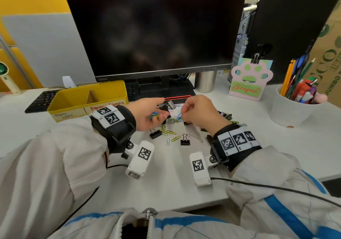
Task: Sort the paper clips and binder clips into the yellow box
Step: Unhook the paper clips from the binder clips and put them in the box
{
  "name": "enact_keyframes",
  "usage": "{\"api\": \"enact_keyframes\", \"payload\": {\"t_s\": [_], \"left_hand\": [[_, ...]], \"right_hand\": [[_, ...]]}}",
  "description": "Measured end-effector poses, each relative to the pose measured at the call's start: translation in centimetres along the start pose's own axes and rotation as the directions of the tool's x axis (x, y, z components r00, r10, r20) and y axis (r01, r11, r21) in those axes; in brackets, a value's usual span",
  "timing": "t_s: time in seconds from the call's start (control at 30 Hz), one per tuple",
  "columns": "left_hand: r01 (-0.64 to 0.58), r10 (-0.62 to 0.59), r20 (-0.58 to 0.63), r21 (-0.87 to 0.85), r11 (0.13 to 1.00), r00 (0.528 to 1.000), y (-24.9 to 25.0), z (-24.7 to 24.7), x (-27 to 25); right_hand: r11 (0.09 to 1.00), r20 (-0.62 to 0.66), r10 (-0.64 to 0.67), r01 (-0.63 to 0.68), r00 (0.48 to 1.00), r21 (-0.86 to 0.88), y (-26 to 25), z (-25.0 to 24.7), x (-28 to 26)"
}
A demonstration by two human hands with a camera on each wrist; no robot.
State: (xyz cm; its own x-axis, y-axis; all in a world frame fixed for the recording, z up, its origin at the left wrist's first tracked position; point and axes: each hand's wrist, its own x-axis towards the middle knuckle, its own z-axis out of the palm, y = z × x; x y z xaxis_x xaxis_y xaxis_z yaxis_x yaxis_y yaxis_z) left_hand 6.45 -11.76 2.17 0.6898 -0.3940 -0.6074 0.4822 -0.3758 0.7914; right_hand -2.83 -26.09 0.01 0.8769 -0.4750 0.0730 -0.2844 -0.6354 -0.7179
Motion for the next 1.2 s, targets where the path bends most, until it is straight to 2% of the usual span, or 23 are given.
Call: {"api": "enact_keyframes", "payload": {"t_s": [0.1,0.2,0.27,0.33,0.37,0.4,0.43,0.47,0.5,0.57,0.67,0.73,0.87,0.9,0.97,1.03,1.07,1.13,1.2], "left_hand": [[0.14,-0.12,0.194,-0.096,0.986,0.974,-0.4,-0.1,0.0],[0.163,-0.103,0.318,-0.167,0.972,0.943,-1.0,0.2,0.7],[0.131,-0.075,0.265,-0.198,0.971,0.961,-1.1,0.4,1.1],[0.064,-0.041,0.126,-0.185,0.981,0.991,-1.1,0.5,1.3],[0.004,0.0,0.049,-0.097,0.995,0.999,-1.1,0.6,1.2],[-0.071,0.073,-0.023,0.077,0.994,0.997,-1.2,0.6,1.2],[-0.141,0.171,-0.072,0.304,0.942,0.983,-1.3,0.6,1.0],[-0.21,0.285,-0.073,0.51,0.834,0.956,-1.5,0.5,1.1],[-0.279,0.386,-0.022,0.654,0.703,0.922,-1.6,0.4,1.3],[-0.349,0.474,0.09,0.796,0.494,0.876,-1.8,0.1,1.6],[-0.308,0.518,0.097,0.889,0.339,0.85,-1.6,-0.4,1.8],[-0.267,0.53,0.084,0.922,0.279,0.844,-1.4,-0.8,2.3],[-0.137,0.534,-0.04,0.948,0.289,0.845,-1.0,-1.6,3.0],[-0.151,0.545,-0.04,0.941,0.302,0.838,-1.0,-1.8,2.8],[-0.27,0.584,0.041,0.912,0.31,0.811,-1.0,-1.7,2.4],[-0.344,0.586,0.161,0.914,0.214,0.794,-1.2,-1.5,1.9],[-0.322,0.557,0.191,0.935,0.148,0.809,-1.3,-1.3,1.7],[-0.248,0.522,0.18,0.967,0.064,0.834,-1.3,-0.9,1.8],[-0.207,0.514,0.15,0.977,0.056,0.844,-1.1,-0.6,2.1]], "right_hand": [[0.941,0.042,-0.14,0.119,0.989,0.318,-0.8,-0.3,-0.2],[0.886,0.123,-0.263,0.189,0.957,0.423,-1.3,0.3,-0.6],[0.879,0.044,-0.233,0.19,0.972,0.438,-0.8,1.1,-0.1],[0.926,-0.042,-0.132,0.138,0.99,0.351,-0.6,1.4,0.6],[0.956,-0.022,-0.089,0.092,0.996,0.277,-0.7,1.3,0.7],[0.981,0.046,-0.066,0.057,0.997,0.187,-0.6,1.3,0.7],[0.995,0.139,-0.065,0.055,0.988,0.079,-0.6,1.2,0.7],[0.996,0.232,-0.06,0.073,0.971,-0.048,-0.7,1.2,0.4],[0.979,0.3,-0.047,0.103,0.953,-0.176,-0.9,1.3,0.1],[0.939,0.321,-0.036,0.141,0.946,-0.312,-1.0,1.3,-0.3],[0.913,0.286,-0.077,0.183,0.955,-0.364,-0.9,1.2,-0.6],[0.915,0.268,-0.09,0.186,0.959,-0.358,-0.7,1.0,-0.8],[0.896,0.333,-0.006,0.152,0.943,-0.416,-1.7,0.5,-0.3],[0.893,0.339,0.022,0.134,0.941,-0.429,-1.9,0.5,-0.2],[0.879,0.29,0.0,0.138,0.957,-0.456,-1.8,0.7,-0.1],[0.853,0.267,-0.069,0.196,0.961,-0.484,-1.4,1.0,-0.2],[0.841,0.297,-0.073,0.219,0.952,-0.495,-1.2,1.1,-0.3],[0.818,0.366,-0.044,0.244,0.93,-0.521,-1.1,1.1,-0.3],[0.846,0.341,-0.08,0.245,0.936,-0.473,-0.9,0.9,-0.2]]}}
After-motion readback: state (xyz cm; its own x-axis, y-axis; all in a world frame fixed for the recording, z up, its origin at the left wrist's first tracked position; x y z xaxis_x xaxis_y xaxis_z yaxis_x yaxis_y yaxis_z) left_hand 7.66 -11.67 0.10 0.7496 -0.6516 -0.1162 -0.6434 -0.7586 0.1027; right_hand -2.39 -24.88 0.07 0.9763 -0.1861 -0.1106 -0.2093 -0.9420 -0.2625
